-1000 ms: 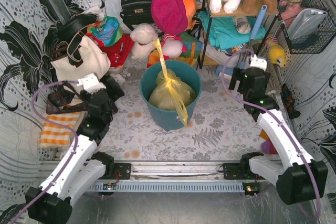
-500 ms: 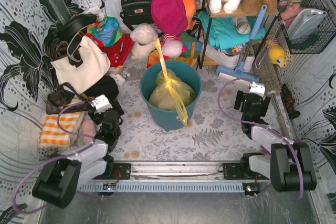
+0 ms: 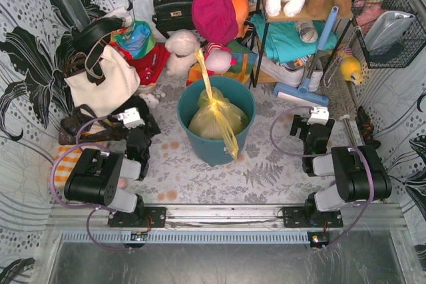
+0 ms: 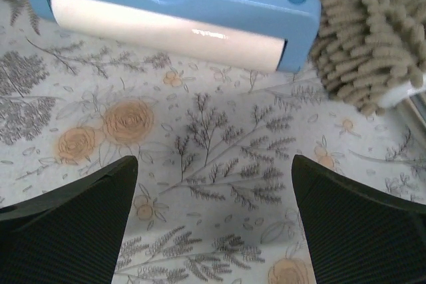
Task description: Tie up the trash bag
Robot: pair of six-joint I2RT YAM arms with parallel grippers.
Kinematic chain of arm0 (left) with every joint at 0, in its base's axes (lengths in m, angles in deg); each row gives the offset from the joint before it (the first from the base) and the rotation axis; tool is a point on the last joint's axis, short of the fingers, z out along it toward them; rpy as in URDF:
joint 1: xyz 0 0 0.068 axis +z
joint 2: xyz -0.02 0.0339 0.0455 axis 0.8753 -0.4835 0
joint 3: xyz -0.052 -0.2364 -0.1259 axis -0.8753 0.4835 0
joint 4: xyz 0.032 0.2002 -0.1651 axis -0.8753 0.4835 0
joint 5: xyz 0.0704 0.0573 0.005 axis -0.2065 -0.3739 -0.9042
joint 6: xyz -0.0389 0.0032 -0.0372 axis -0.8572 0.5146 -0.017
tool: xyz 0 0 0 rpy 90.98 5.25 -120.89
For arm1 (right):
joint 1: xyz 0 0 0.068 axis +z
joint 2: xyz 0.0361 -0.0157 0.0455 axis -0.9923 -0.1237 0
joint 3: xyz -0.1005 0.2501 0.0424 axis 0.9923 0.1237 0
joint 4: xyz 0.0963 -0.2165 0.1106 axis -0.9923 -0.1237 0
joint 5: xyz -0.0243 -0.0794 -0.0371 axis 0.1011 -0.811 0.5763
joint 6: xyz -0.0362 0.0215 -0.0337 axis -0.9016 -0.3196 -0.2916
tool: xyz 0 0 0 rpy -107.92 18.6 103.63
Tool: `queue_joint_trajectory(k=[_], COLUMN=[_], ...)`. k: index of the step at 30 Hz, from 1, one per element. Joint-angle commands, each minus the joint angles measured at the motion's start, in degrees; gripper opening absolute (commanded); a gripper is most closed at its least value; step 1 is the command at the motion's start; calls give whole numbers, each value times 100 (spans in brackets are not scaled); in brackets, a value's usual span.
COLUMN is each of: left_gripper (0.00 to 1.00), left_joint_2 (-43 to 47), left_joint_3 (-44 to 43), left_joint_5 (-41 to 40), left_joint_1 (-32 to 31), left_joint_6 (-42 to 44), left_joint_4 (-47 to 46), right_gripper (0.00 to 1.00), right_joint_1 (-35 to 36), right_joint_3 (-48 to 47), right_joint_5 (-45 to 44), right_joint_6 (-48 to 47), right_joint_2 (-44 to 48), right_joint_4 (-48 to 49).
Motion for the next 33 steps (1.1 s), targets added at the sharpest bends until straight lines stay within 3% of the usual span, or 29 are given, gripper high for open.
queue_joint_trajectory(k=[1, 7, 33], left_gripper=[98, 98, 98], left_joint_2=[-95, -63, -67], left_joint_3=[-138, -226, -194], left_joint_5=[637, 1236, 1220], left_joint_1=[80, 187, 197], left_joint_6=[100, 173, 185], left_joint_4=[-722, -461, -517], right_gripper=[97, 97, 97], right_joint_1=[-150, -151, -151], right_joint_3=[99, 85, 106], right_joint_5=[569, 673, 346], right_joint_6=[-190, -173, -126], right_joint_2=[-378, -338, -351], right_joint_4=[1293, 1077, 1165])
